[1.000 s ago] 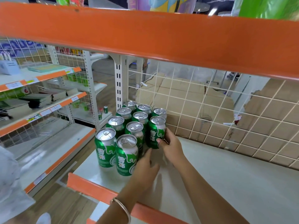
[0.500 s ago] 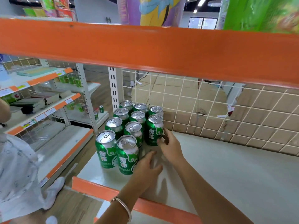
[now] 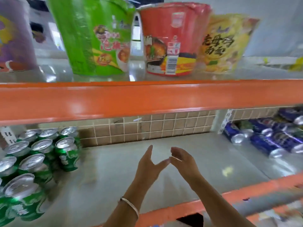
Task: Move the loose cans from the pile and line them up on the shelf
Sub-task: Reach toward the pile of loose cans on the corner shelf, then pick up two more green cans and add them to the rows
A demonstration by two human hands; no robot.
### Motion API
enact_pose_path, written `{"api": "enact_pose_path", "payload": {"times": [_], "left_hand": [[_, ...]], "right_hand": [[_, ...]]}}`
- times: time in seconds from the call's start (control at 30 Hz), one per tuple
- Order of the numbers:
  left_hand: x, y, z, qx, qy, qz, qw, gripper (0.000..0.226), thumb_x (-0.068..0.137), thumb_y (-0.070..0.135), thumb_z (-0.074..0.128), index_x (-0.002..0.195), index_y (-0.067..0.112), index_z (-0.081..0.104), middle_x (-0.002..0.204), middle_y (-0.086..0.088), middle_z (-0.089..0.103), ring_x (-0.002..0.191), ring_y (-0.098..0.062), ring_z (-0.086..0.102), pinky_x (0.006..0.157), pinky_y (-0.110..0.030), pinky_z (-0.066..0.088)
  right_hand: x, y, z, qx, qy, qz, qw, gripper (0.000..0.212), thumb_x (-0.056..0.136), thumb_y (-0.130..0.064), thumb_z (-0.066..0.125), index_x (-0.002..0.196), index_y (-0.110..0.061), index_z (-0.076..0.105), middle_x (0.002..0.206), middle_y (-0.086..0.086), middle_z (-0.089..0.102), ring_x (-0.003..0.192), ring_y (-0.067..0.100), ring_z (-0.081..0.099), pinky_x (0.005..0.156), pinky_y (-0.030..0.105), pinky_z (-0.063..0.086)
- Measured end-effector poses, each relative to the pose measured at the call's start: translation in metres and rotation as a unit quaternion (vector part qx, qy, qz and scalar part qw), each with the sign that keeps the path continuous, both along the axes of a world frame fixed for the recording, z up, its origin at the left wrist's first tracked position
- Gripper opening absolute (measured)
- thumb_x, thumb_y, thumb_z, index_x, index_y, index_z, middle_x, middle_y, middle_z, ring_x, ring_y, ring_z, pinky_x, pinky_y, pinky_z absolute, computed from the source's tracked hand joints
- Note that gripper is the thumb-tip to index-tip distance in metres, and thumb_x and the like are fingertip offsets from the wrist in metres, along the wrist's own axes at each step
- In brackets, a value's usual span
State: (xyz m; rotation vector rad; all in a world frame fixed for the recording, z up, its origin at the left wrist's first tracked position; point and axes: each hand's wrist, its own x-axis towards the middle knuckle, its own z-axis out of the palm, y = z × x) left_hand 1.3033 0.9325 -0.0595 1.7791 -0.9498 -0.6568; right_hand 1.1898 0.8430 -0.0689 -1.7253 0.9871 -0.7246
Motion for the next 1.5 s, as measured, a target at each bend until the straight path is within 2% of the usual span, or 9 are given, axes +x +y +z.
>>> {"api": "enact_pose_path", "payload": {"times": [0.33,0.53,0.63,0.73,0.9,1.03,1.17,1.3,1.5], "left_hand": [[-0.166,-0.127,0.027,-0.006,0.021,-0.163,0.986,0.096,0.072,0.042,0.077,0.148,0.021,0.023,0.153,-0.005,0.031,0.139,-0.017,0.032,0.109,-0.028,0.032],[-0.241,-0.175,0.032,-0.016,0.023,-0.243,0.970,0.097,0.071,0.042,0.077,0.148,0.018,0.023,0.151,-0.004,0.033,0.139,-0.016,0.032,0.107,-0.027,0.032],[-0.272,-0.196,0.036,-0.019,0.035,-0.277,0.960,0.098,0.072,0.044,0.076,0.149,0.021,0.019,0.154,-0.002,0.029,0.140,-0.017,0.029,0.107,-0.029,0.031],[-0.299,-0.222,0.038,-0.020,0.044,-0.300,0.953,0.100,0.072,0.047,0.075,0.150,0.024,0.016,0.156,-0.001,0.022,0.143,-0.019,0.024,0.110,-0.035,0.030],[-0.340,-0.275,0.041,-0.018,0.028,-0.316,0.948,0.101,0.071,0.049,0.074,0.149,0.025,0.015,0.157,-0.002,0.021,0.142,-0.022,0.024,0.108,-0.038,0.033],[-0.370,-0.325,0.045,-0.024,-0.004,-0.309,0.951,0.099,0.072,0.051,0.072,0.149,0.027,0.015,0.157,-0.001,0.019,0.143,-0.024,0.023,0.108,-0.042,0.032],[-0.389,-0.379,0.045,-0.011,0.004,-0.301,0.954,0.102,0.069,0.051,0.074,0.149,0.027,0.016,0.157,-0.002,0.020,0.142,-0.025,0.023,0.108,-0.043,0.032],[-0.395,-0.422,0.046,-0.011,0.023,-0.287,0.957,0.103,0.066,0.049,0.077,0.149,0.025,0.020,0.155,-0.005,0.025,0.141,-0.025,0.027,0.110,-0.043,0.033],[-0.365,-0.459,0.041,0.043,-0.035,-0.194,0.979,0.066,0.084,0.032,0.067,0.141,0.014,0.039,0.140,-0.013,0.047,0.126,-0.029,0.047,0.102,-0.040,0.036]], "right_hand": [[-0.195,-0.079,0.018,0.029,-0.066,-0.167,0.983,0.050,0.084,-0.006,0.067,0.132,-0.006,0.050,0.132,0.011,0.055,0.114,0.017,0.053,0.104,0.038,0.042],[-0.274,-0.100,0.023,0.033,-0.096,-0.259,0.961,0.053,0.085,-0.005,0.067,0.134,-0.008,0.048,0.135,0.013,0.053,0.118,0.019,0.052,0.098,0.031,0.044],[-0.306,-0.110,0.030,0.027,-0.080,-0.268,0.960,0.058,0.086,-0.015,0.067,0.139,-0.011,0.043,0.137,0.004,0.050,0.120,0.015,0.050,0.099,0.027,0.043],[-0.333,-0.127,0.034,0.019,-0.079,-0.291,0.953,0.062,0.086,-0.020,0.067,0.141,-0.012,0.041,0.139,0.004,0.050,0.124,0.017,0.050,0.105,0.034,0.042],[-0.371,-0.168,0.037,0.020,-0.076,-0.316,0.946,0.063,0.087,-0.025,0.066,0.143,-0.014,0.039,0.140,0.006,0.049,0.126,0.018,0.048,0.107,0.037,0.041],[-0.398,-0.214,0.045,0.014,-0.071,-0.316,0.946,0.048,0.088,-0.026,0.065,0.132,-0.027,0.048,0.133,0.001,0.052,0.126,0.018,0.048,0.107,0.038,0.041],[-0.421,-0.262,0.052,0.020,-0.059,-0.313,0.948,0.063,0.087,-0.029,0.065,0.143,-0.017,0.038,0.138,0.000,0.048,0.128,0.017,0.047,0.107,0.034,0.040],[-0.437,-0.302,0.053,0.028,-0.059,-0.311,0.948,0.064,0.085,-0.035,0.068,0.141,-0.020,0.042,0.135,-0.004,0.052,0.124,0.013,0.050,0.107,0.032,0.040],[-0.449,-0.363,0.052,0.034,-0.017,-0.301,0.953,0.040,0.090,-0.022,0.060,0.128,-0.016,0.051,0.126,0.009,0.058,0.105,0.017,0.056,0.096,0.035,0.049]]}}
